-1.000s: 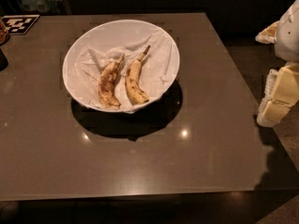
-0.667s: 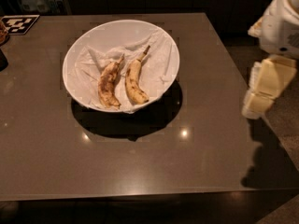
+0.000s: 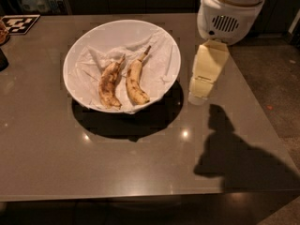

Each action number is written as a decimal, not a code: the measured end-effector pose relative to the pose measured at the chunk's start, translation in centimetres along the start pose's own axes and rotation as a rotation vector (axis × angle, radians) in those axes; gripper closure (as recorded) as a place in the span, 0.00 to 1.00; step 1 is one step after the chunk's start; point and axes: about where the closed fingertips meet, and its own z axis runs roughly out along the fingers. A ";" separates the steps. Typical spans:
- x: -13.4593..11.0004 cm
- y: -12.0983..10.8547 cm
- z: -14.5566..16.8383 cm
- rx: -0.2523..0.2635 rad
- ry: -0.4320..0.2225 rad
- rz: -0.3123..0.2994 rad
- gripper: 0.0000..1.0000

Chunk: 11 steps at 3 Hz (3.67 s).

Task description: Pick banana from white bowl

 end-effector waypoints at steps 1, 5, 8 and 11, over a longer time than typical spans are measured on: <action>-0.8 -0.3 -0.2 0.021 -0.023 0.008 0.00; -5.4 1.5 3.2 0.033 0.086 -0.046 0.00; -8.8 -0.3 4.2 -0.001 -0.012 0.136 0.00; -9.2 -0.9 8.1 -0.056 -0.083 0.172 0.00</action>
Offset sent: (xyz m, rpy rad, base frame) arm 0.0131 0.0268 -0.0174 0.0210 -0.0057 -0.0387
